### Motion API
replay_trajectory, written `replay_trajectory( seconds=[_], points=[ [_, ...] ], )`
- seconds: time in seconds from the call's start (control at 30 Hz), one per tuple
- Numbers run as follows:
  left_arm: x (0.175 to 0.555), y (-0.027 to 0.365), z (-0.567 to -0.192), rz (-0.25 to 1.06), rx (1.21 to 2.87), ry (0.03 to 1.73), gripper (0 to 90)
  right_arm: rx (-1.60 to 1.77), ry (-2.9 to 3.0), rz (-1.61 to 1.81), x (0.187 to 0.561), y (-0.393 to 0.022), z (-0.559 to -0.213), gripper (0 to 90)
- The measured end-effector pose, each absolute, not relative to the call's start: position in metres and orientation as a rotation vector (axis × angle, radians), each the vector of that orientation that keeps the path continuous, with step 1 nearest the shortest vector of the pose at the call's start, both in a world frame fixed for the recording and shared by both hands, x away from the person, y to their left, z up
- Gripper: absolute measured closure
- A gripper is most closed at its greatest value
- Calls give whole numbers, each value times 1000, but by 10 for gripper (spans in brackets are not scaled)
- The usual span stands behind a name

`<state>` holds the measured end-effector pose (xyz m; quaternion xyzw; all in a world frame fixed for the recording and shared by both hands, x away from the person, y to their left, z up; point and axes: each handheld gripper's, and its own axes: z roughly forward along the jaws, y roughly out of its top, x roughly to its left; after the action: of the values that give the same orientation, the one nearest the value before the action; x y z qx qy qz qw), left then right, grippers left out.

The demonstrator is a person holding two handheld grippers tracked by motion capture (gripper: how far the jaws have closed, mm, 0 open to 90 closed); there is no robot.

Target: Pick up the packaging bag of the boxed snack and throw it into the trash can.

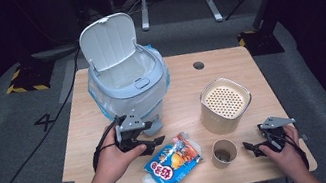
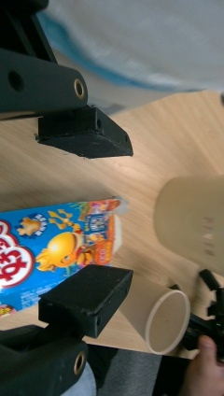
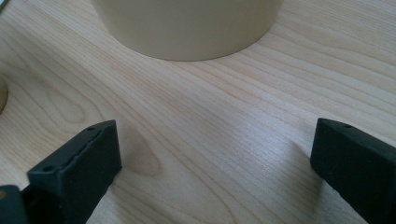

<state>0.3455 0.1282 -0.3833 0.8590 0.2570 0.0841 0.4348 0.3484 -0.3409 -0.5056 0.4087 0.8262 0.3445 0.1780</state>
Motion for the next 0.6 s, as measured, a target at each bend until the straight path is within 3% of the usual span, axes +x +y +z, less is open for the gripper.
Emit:
replay_trajectory(
  seconds=[0.6],
  points=[
    [348,116,-446,80,2196,667,377,1156,2337,975,348,-341,-506,19]
  ],
)
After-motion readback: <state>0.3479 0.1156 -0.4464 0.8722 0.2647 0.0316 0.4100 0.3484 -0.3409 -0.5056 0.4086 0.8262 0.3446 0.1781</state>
